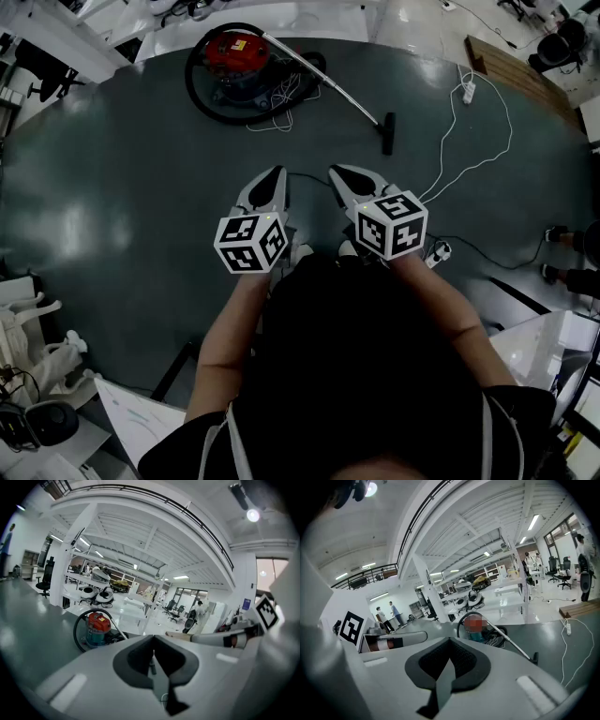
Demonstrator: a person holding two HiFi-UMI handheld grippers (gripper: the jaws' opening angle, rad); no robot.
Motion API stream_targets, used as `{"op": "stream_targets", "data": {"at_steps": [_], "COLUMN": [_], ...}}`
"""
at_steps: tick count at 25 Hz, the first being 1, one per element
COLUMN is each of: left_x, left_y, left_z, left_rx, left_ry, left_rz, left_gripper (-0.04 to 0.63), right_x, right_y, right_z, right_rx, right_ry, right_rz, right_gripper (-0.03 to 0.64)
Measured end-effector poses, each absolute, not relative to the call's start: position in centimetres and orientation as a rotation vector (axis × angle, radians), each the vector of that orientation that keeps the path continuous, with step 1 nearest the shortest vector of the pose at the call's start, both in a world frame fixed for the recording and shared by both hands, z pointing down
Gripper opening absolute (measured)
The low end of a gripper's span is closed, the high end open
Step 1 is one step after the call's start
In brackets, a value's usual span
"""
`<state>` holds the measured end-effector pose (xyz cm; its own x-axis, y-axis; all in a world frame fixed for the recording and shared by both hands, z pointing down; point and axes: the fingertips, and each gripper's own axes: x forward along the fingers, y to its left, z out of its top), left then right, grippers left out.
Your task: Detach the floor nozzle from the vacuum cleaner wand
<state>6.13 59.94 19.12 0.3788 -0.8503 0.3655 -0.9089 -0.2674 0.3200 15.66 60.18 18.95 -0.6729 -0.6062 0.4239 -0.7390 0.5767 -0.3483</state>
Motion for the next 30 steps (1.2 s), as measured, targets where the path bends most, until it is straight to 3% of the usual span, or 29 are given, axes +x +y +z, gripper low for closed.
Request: {"op": "stream_targets", "data": {"at_steps": [13,30], "left_x": [5.1,-1.9], "left_y": [61.5,60.0], "left_z": [20.3,23.1], "left_rx": [2.168,2.076], "left_ry": [-1.443,-1.466], "left_rz": [0.202,0.195], "left_gripper": [0.011,0.011], "right_x": [13.2,8.4], "right_y": [61.8,59.6], "right_z": [19.8,22.5], "right_rx": [1.072,1.059], "right_ry": [-2.543,-2.496], "right_rz": [0.760,0.856], "right_gripper": [-0.003,-0.003]}}
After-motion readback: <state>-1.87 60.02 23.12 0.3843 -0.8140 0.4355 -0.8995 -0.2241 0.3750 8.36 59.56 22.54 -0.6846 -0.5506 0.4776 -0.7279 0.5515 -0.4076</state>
